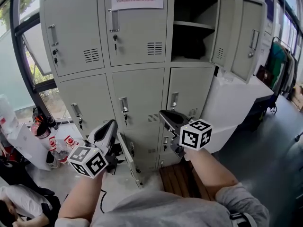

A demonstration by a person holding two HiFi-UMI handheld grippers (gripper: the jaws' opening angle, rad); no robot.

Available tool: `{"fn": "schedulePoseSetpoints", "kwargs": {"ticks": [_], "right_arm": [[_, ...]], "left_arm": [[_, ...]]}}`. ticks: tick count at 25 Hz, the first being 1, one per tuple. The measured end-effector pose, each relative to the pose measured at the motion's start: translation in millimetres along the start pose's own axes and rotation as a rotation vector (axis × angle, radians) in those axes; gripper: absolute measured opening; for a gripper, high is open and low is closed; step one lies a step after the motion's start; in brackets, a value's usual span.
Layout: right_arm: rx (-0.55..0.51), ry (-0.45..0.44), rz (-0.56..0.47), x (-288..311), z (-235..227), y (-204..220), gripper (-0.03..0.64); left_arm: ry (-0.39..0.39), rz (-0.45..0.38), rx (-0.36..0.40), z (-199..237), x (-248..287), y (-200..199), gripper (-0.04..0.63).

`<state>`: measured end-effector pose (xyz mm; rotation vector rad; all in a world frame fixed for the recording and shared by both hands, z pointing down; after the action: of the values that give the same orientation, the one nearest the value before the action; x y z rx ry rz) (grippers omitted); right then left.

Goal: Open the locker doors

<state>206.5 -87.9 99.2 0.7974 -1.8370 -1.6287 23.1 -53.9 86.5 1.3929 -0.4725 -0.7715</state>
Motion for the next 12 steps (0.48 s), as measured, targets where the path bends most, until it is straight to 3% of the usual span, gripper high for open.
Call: {"fn": "schedulePoseSetpoints", "kwargs": {"ticks": [12], "right_arm": [[0.022, 0.015, 0.036, 10, -5, 17, 0.006]], "left_arm": [[-0.005, 0.006, -0.044, 15, -9, 7, 0.005]]}}
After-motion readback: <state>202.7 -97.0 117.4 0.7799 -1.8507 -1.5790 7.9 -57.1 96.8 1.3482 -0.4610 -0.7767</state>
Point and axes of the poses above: the fingertips, and each gripper's own axes: x forward along the fingers, z to its left, y out of its underside, the point moved 1 cm from there along -x, backward along the fingers, and after that the axes turned 5 degrees about z, right-handed, at the moved point
